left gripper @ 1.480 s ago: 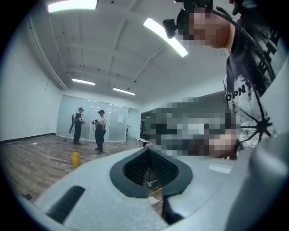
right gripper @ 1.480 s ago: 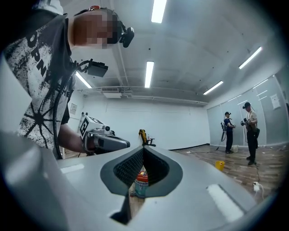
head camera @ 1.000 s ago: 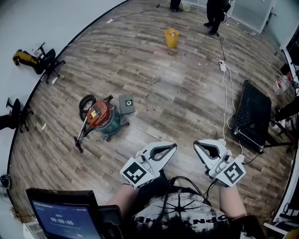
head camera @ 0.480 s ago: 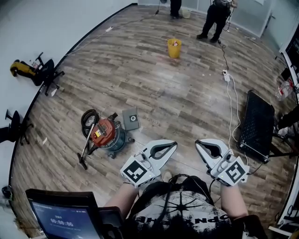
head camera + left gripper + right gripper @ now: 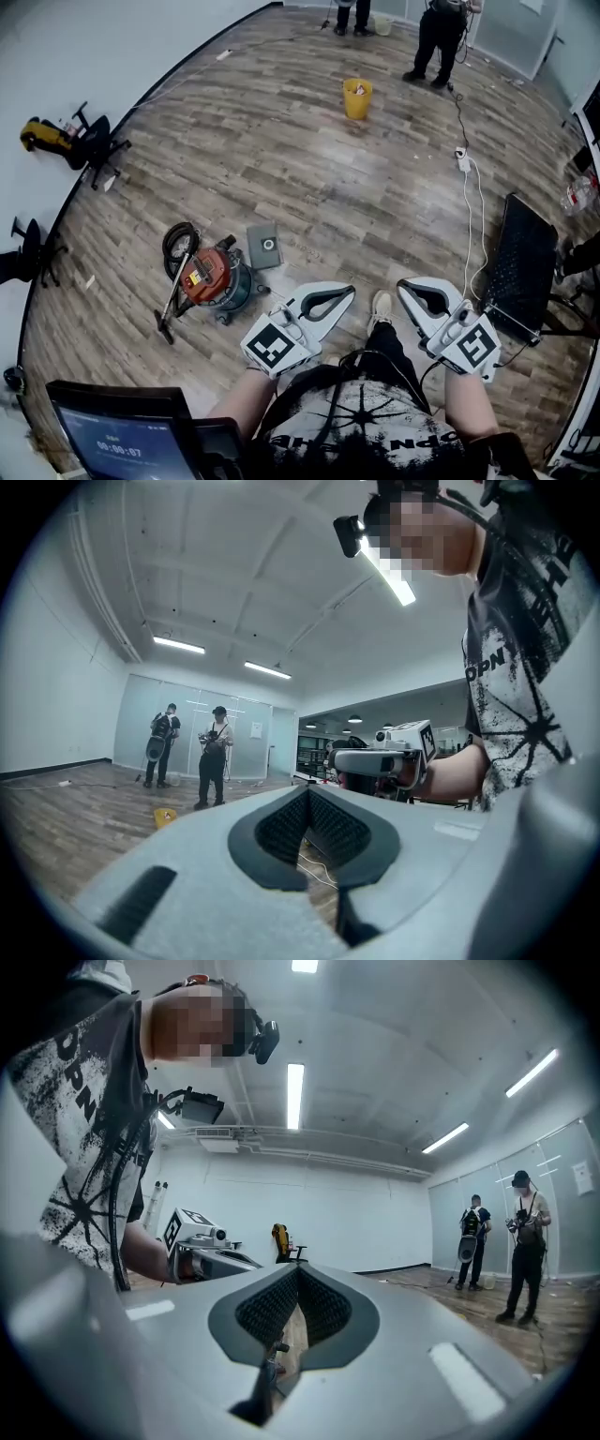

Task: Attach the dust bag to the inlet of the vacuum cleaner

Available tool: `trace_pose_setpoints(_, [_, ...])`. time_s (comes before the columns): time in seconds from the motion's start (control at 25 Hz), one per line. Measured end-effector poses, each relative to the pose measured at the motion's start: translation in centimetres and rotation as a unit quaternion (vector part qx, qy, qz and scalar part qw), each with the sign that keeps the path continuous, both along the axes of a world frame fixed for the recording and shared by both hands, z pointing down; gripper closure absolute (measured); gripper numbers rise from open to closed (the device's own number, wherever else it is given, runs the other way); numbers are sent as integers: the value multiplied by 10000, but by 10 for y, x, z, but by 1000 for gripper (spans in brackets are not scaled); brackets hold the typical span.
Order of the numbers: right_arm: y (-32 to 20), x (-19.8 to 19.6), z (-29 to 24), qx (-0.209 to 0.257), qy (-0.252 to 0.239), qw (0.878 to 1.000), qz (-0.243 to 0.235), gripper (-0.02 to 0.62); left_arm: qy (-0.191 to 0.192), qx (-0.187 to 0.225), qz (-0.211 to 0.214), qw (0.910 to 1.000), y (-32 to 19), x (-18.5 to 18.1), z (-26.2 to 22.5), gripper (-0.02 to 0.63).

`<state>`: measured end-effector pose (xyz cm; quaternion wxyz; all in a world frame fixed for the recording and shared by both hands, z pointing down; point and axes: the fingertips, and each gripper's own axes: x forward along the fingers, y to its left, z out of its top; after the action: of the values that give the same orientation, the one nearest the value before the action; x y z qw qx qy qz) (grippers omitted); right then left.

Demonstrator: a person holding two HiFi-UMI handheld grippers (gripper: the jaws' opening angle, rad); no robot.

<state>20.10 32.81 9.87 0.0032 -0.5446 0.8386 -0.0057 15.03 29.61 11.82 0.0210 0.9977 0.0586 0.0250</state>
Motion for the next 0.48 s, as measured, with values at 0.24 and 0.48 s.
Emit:
trace_pose_setpoints(0.24, [-51,63,6,75,68,9993,-359,588,-106,-108,-437,9989,-45,60,5,607])
trace_pose_setpoints(0.48, [-103,131,-1,237,-10,9961,-845,588,-164,92,-812,9965,-95,130,-6,607])
